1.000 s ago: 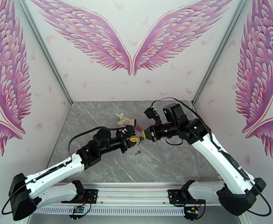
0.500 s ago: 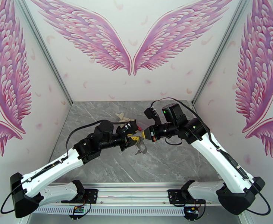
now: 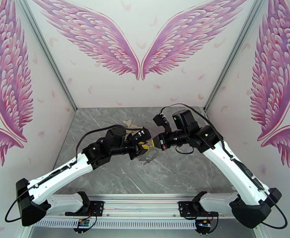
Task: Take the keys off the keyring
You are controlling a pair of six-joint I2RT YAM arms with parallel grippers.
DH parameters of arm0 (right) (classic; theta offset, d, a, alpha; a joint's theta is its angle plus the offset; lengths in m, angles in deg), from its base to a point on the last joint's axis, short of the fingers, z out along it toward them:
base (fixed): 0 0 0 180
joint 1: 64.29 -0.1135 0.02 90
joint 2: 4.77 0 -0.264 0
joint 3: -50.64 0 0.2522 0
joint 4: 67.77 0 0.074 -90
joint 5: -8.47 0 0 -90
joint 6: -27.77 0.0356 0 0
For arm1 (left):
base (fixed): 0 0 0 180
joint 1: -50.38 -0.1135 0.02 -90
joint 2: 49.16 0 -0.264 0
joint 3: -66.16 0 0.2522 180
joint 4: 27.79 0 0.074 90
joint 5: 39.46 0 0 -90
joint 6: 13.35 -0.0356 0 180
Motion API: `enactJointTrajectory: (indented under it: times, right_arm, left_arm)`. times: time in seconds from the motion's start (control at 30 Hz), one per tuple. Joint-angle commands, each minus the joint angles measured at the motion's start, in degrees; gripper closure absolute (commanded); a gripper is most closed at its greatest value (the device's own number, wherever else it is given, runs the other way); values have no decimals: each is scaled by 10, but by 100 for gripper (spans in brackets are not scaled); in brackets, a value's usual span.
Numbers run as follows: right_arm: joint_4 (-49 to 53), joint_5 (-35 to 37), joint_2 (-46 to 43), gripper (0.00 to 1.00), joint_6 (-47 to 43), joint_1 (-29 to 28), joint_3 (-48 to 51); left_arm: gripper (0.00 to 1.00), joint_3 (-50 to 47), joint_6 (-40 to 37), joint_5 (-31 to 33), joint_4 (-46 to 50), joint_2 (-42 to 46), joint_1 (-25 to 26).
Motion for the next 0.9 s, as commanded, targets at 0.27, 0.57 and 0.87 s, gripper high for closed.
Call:
enactJointTrajectory:
  times: [0.27, 0.57, 0.87]
  right_arm:
    - [-8, -5, 2, 100, -1, -6, -2]
    - [2, 18, -10, 100, -9, -5, -1]
    - [1, 5, -24, 100, -5, 1, 9]
  left_arm:
    - [87, 63, -42, -11, 60, -30, 4]
    - [96, 41, -71, -12, 36, -3, 3]
    - [100, -46, -60, -5, -84, 69, -2]
